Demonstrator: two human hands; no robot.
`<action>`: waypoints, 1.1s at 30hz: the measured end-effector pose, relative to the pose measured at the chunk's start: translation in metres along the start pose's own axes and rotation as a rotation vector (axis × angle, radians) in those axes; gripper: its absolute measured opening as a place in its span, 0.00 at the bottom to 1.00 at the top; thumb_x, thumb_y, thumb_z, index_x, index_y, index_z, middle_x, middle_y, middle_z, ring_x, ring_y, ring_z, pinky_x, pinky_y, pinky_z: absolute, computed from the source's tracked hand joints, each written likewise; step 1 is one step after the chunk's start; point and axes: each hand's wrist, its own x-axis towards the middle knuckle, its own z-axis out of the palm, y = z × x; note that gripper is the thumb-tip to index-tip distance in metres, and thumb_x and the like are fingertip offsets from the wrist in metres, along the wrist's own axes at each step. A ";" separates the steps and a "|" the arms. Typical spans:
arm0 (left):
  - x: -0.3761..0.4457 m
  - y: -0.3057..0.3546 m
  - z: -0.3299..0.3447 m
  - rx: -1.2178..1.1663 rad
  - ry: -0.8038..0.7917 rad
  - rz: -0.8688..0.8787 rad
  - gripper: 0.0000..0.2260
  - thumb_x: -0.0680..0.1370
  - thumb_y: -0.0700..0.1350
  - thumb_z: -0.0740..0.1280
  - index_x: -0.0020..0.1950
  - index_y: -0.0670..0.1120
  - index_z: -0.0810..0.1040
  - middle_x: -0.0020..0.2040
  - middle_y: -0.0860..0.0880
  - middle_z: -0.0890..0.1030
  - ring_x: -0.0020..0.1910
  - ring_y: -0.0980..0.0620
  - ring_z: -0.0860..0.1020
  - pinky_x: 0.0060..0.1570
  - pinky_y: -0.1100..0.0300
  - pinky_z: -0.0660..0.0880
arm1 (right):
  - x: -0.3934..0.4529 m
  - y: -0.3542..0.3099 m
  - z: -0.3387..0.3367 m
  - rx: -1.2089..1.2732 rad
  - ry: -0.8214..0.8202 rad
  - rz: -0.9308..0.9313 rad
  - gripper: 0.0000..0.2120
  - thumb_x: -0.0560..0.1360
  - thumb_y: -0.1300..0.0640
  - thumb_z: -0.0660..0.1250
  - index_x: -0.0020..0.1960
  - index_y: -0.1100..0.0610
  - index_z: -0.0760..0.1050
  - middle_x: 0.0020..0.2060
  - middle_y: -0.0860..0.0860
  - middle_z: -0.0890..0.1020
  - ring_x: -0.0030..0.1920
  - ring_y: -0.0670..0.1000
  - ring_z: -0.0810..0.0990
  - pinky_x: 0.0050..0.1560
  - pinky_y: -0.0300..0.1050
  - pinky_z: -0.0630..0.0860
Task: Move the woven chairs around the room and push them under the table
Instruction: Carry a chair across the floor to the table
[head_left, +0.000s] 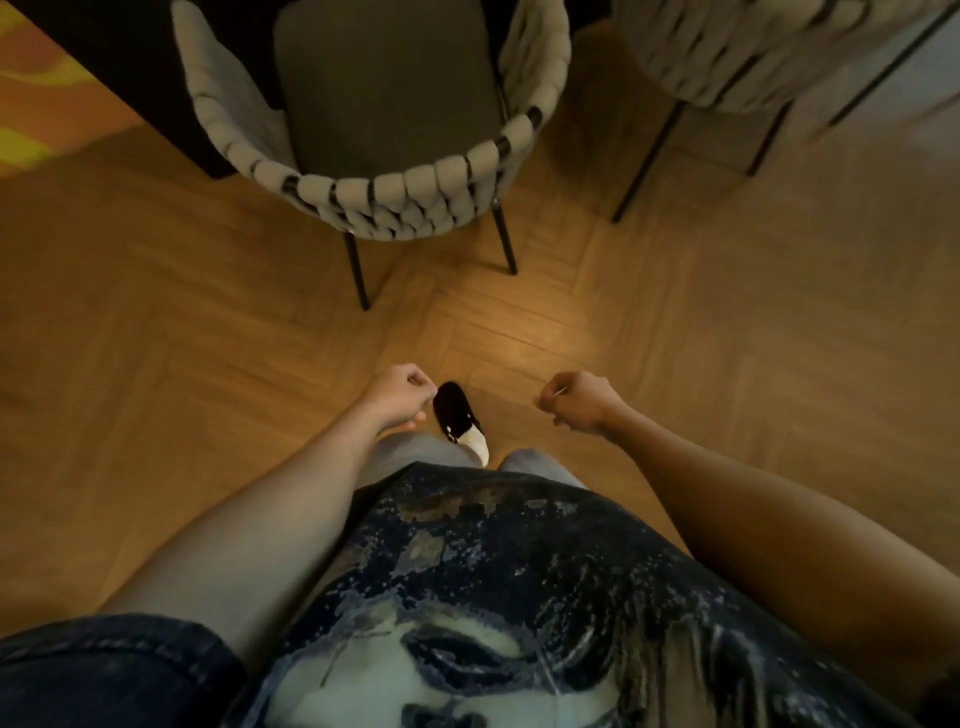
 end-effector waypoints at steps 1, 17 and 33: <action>0.006 0.007 -0.011 -0.010 0.008 -0.001 0.05 0.82 0.44 0.64 0.53 0.45 0.79 0.50 0.46 0.82 0.43 0.50 0.81 0.46 0.53 0.81 | 0.008 -0.013 -0.007 -0.009 -0.003 -0.009 0.06 0.79 0.49 0.69 0.49 0.52 0.79 0.49 0.52 0.83 0.51 0.52 0.82 0.51 0.47 0.81; 0.129 0.115 -0.160 -0.149 0.216 0.050 0.06 0.82 0.45 0.65 0.47 0.47 0.80 0.47 0.48 0.84 0.47 0.48 0.83 0.44 0.54 0.80 | 0.150 -0.219 -0.127 -0.194 -0.016 -0.247 0.13 0.80 0.50 0.68 0.62 0.55 0.79 0.53 0.53 0.83 0.56 0.53 0.81 0.53 0.45 0.76; 0.199 0.140 -0.226 0.961 -0.127 -0.022 0.30 0.75 0.48 0.68 0.77 0.54 0.65 0.75 0.46 0.66 0.74 0.41 0.63 0.75 0.44 0.56 | 0.252 -0.276 -0.172 -1.173 -0.271 -0.226 0.47 0.64 0.32 0.76 0.77 0.43 0.63 0.71 0.50 0.73 0.74 0.58 0.67 0.74 0.67 0.56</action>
